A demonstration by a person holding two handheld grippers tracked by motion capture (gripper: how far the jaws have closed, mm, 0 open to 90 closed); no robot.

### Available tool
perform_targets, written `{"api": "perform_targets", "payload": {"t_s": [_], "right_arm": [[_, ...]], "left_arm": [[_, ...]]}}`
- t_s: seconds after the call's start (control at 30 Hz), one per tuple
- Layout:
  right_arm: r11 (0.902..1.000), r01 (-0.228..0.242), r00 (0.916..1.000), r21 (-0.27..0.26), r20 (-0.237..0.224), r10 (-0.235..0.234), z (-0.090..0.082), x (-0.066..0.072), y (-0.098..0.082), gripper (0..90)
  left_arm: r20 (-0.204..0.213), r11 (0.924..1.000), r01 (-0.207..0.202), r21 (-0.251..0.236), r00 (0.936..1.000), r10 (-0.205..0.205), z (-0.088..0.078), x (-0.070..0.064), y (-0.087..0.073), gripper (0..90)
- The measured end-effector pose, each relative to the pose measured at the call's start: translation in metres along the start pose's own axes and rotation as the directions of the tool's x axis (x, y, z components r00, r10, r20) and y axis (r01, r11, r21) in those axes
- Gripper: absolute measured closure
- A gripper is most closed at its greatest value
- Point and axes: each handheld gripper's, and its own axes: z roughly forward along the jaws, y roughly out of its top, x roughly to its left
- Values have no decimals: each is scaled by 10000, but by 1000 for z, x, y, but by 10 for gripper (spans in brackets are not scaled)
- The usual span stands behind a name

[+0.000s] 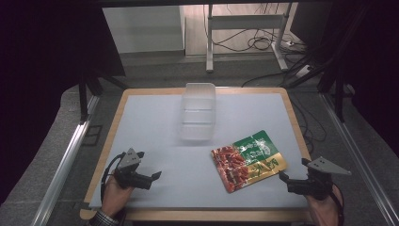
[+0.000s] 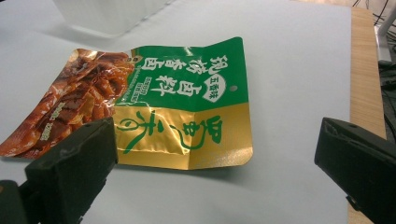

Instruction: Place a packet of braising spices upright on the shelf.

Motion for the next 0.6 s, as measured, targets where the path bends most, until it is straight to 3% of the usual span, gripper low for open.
{"api": "perform_targets", "payload": {"t_s": [0.6], "right_arm": [[9997, 203, 9998, 161, -83, -201, 15, -3, 9, 0]], "left_arm": [[7, 10000, -67, 43, 10000, 67, 1, -1, 0, 0]]}}
